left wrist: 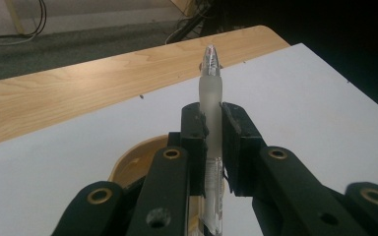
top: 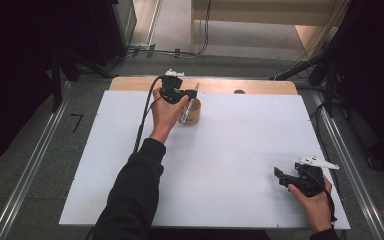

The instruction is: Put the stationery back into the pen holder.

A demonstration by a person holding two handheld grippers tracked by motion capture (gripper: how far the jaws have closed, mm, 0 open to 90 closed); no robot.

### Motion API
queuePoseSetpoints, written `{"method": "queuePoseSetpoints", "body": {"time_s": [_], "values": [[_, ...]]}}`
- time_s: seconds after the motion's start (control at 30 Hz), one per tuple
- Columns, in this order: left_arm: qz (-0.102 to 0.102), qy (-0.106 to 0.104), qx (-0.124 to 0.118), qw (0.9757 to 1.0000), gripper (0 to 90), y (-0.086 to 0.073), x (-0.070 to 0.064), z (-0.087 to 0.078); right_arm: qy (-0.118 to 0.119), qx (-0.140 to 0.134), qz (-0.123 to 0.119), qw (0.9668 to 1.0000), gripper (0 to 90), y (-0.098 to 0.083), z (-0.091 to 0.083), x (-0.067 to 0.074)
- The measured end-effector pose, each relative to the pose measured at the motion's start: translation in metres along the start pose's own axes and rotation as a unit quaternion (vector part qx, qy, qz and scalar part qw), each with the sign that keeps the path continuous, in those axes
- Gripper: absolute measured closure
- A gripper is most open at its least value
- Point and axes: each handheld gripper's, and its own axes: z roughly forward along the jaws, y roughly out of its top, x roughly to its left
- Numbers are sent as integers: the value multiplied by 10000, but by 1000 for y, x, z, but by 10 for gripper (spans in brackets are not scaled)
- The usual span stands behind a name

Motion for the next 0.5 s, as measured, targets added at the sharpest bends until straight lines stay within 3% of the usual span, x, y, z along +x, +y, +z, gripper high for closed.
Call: {"method": "queuePoseSetpoints", "body": {"time_s": [0.5], "values": [[-47,24,-53,10000,813,11,4,5,8,8,2,10000,165,0,1,0]]}}
